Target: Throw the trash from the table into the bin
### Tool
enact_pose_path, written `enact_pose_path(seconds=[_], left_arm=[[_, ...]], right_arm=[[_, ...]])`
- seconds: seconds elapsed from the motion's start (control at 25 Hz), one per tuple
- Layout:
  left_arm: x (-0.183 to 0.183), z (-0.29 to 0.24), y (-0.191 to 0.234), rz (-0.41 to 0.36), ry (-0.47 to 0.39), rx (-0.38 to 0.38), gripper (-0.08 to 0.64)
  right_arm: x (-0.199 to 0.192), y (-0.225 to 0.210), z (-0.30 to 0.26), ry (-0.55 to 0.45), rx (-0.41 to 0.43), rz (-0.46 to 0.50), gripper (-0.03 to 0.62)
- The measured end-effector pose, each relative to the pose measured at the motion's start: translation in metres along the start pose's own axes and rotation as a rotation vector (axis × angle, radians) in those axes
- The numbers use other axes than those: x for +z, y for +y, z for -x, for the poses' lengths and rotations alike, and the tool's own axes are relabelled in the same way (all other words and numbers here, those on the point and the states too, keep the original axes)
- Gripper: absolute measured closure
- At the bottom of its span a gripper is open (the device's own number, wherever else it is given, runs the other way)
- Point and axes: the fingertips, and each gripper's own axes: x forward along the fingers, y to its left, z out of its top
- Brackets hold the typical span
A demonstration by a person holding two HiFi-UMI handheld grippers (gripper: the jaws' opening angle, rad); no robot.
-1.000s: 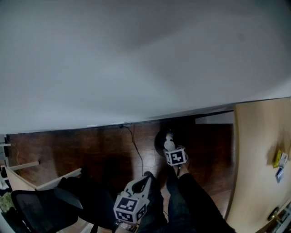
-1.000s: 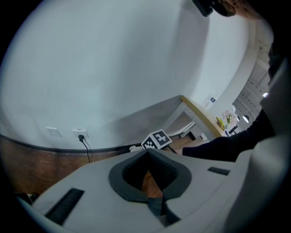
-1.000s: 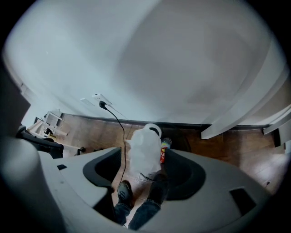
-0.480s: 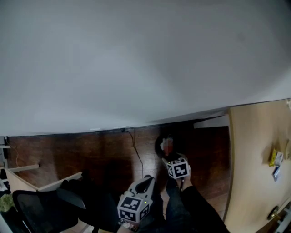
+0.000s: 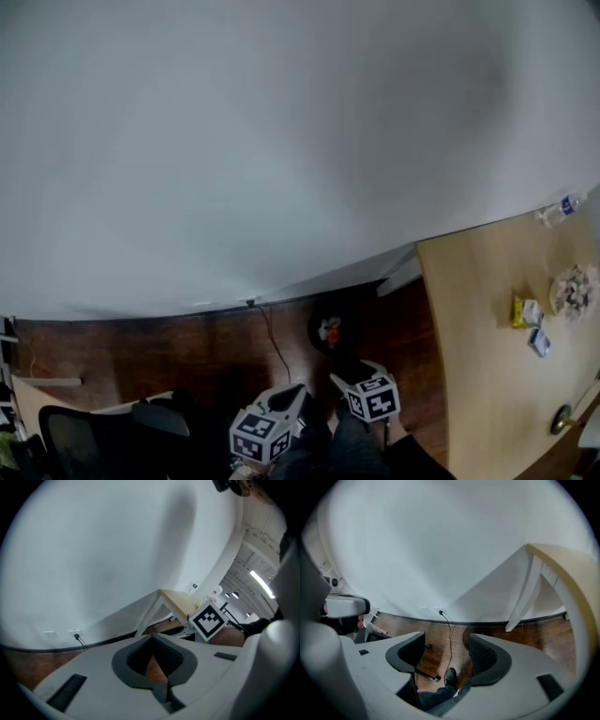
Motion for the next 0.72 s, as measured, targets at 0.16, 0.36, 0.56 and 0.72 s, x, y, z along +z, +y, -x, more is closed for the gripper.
enact_pose_path(seconds=[0.16,0.36,0.56,0.72], left_arm=[[0.008,0.021,-0.013,-0.082,-0.016,-0.013,0.555],[0.003,0.042,-0.031,-0.116,-0.028,-0.075,0.557],[0.001,0.054,-0.046,-0.119,-0.031,-0.134,0.558],[-0.001,0.056,-0.069,-0.173,-0.027,-0.163,0.557]], right_arm=[[0.008,0.018,0.047,-0.054,-0.007,0.019,0.288],[0.002,0.045,0.086,-0.099,-0.026,0.05,0.288],[-0.012,0.063,0.105,-0.125,-0.033,0.02,0.288],[-0.025,0.062,0.13,-0.136,-0.051,0.002,0.288]])
